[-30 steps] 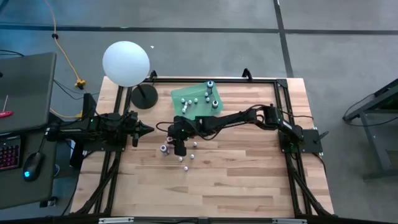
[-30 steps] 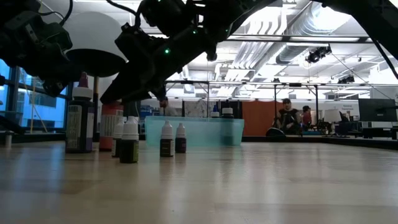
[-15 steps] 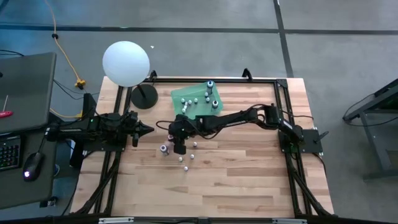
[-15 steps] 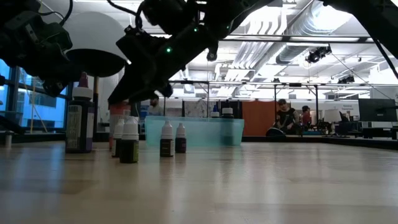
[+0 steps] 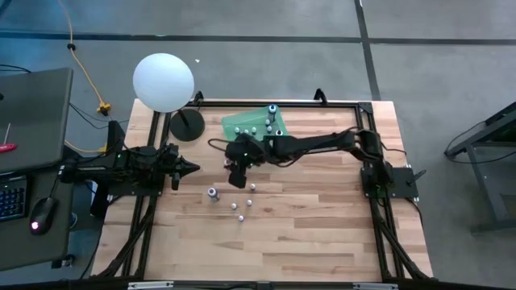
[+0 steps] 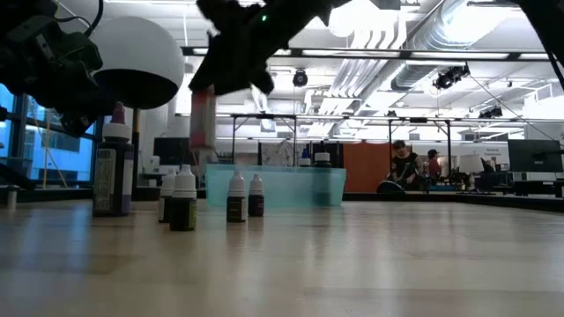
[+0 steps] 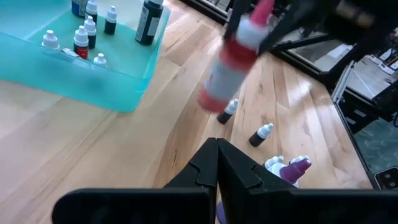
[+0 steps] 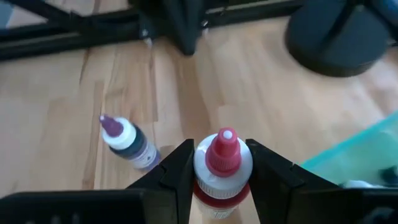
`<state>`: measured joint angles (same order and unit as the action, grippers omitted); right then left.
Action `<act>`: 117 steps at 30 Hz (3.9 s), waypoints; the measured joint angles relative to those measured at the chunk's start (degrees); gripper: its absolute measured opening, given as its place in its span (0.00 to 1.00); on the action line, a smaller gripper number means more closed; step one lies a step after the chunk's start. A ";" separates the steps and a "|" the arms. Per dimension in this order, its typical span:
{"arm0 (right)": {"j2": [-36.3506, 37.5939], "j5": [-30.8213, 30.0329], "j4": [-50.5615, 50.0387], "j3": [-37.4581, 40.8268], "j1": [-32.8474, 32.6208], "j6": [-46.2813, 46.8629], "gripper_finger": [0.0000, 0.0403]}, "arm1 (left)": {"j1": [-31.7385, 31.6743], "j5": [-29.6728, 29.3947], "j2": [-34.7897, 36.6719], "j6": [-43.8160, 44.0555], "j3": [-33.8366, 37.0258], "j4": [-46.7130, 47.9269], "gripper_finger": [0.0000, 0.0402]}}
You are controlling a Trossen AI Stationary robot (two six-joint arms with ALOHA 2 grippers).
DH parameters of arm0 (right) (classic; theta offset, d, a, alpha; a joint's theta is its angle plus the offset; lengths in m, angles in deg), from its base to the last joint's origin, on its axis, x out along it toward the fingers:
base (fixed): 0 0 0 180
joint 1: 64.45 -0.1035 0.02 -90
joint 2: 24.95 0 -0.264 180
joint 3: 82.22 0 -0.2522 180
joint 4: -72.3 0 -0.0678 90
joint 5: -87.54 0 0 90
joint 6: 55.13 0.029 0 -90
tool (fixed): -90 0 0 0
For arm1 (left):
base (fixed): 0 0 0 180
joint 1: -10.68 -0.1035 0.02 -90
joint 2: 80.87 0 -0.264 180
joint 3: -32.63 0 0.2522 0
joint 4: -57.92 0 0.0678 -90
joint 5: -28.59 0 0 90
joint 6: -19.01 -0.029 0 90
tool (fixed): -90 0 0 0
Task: Pick & Place food coloring
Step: Put the large pink dye bottles in the green bin
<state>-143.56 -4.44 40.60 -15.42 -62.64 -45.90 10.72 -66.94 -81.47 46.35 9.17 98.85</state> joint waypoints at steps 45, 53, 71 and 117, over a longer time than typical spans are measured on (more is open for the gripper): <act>1.13 -24.65 -5.95 -0.02 17.12 20.95 0.29 | -0.01 -0.01 0.00 0.00 0.00 -0.01 0.00; -2.08 -27.12 -4.56 -0.02 17.39 22.46 0.29 | -0.01 -0.01 0.00 0.00 0.00 -0.04 0.00; -4.04 -30.22 -3.36 -0.03 18.25 24.30 0.29 | -0.02 -0.02 -0.01 0.00 0.00 0.00 0.00; -8.13 -25.98 -5.94 -0.04 21.05 29.49 0.29 | 0.00 -0.01 -0.02 0.00 0.00 -0.01 0.00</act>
<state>-151.69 -30.42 34.67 -15.46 -41.59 -16.41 10.71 -66.95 -81.49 46.35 9.17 98.84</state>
